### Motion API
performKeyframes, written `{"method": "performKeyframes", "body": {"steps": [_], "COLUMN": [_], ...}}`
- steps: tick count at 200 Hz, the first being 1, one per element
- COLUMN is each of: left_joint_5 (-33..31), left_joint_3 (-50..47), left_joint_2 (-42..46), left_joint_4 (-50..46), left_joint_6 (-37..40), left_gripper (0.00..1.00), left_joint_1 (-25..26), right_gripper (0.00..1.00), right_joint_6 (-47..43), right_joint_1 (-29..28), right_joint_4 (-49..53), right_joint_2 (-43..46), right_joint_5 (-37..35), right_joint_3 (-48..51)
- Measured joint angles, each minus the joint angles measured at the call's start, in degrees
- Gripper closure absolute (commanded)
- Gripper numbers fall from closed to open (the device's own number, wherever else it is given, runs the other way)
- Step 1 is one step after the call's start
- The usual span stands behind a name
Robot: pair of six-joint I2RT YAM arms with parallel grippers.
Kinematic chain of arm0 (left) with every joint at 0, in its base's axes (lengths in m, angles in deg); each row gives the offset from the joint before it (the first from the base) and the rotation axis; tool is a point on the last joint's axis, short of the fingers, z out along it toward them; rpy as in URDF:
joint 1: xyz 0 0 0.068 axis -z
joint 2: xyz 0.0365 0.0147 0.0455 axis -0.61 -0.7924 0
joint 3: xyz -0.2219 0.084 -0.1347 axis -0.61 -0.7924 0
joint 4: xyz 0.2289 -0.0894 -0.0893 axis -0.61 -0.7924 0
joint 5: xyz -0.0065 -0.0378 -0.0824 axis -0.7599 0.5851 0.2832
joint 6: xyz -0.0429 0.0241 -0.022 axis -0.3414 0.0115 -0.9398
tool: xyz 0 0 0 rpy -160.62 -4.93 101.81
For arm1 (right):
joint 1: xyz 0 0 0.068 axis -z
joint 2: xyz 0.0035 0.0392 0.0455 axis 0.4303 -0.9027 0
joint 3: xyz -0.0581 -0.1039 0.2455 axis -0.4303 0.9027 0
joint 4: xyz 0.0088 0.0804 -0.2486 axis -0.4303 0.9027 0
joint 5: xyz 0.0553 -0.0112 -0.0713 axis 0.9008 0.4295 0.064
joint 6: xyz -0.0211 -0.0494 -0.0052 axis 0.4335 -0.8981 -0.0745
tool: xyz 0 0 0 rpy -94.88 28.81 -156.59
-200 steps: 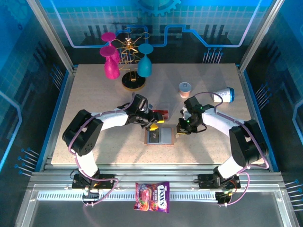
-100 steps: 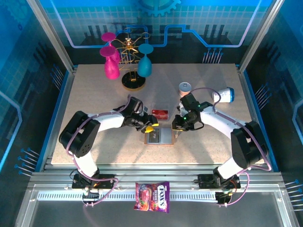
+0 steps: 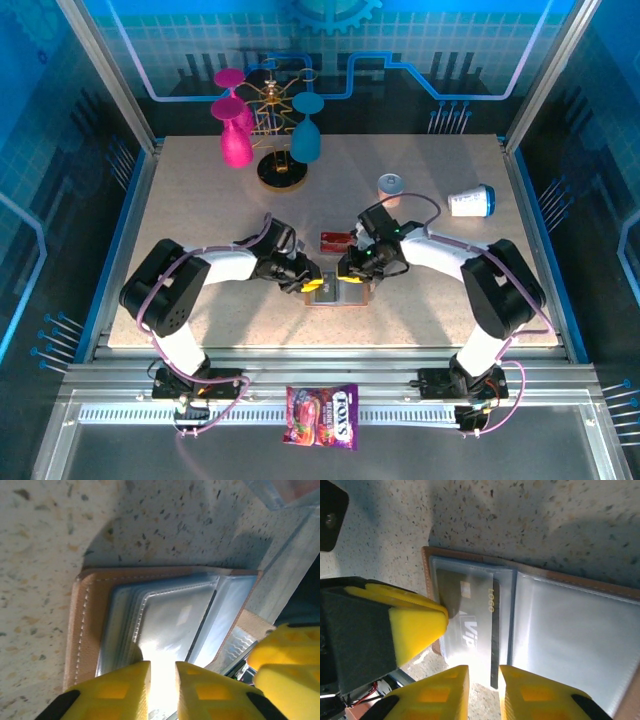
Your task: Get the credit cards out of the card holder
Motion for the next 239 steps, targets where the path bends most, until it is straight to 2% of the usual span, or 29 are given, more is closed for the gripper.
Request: {"method": "performKeyframes", "body": {"steps": [104,239], "left_joint_5": [0.04,0.22], "left_joint_3": [-1.53,-1.53], "left_joint_2": [0.85,0.85], "left_joint_4": [1.09,1.07], "left_joint_6": [0.0,0.04], "left_gripper": [0.81,0.81], "left_joint_1": [-0.83,-1.4], "right_gripper": [0.76,0.76], "right_joint_6": [4.0,3.63], "right_joint_1": [-2.1,-2.56], "right_joint_4": [-6.32,-6.29], "right_joint_2": [-4.74,-6.47], "right_joint_5": [2.97,2.54], "right_joint_3": [0.39,0.35]}}
